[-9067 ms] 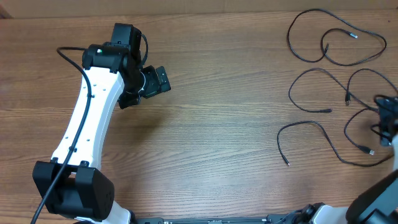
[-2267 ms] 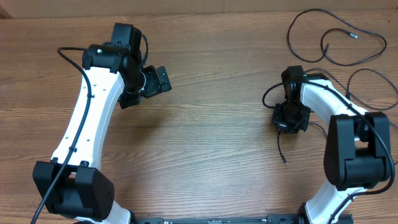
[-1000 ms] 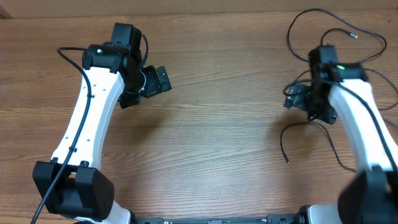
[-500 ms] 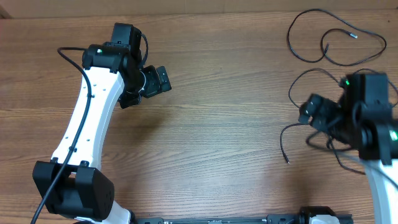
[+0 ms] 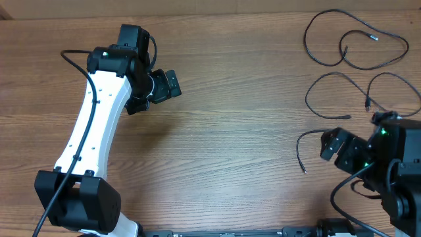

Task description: Untangle cables

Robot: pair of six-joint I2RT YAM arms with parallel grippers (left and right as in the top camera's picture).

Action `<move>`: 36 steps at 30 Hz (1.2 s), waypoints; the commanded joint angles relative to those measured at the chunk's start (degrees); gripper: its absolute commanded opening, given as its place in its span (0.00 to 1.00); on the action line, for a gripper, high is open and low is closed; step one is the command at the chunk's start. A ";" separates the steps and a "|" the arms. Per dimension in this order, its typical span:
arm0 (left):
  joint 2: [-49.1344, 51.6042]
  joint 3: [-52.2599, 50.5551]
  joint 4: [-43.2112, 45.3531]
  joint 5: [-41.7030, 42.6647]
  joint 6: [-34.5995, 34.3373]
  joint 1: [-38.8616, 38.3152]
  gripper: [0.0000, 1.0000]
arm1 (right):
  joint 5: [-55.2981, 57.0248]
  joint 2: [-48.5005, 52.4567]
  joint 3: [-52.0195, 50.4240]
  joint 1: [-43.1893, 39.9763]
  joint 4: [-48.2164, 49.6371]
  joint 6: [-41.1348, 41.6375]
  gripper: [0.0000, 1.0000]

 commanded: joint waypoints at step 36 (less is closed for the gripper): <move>0.44 0.02 0.00 0.63 0.66 -0.02 1.00 | -5.57 -1.16 -0.42 0.24 -1.27 0.26 1.00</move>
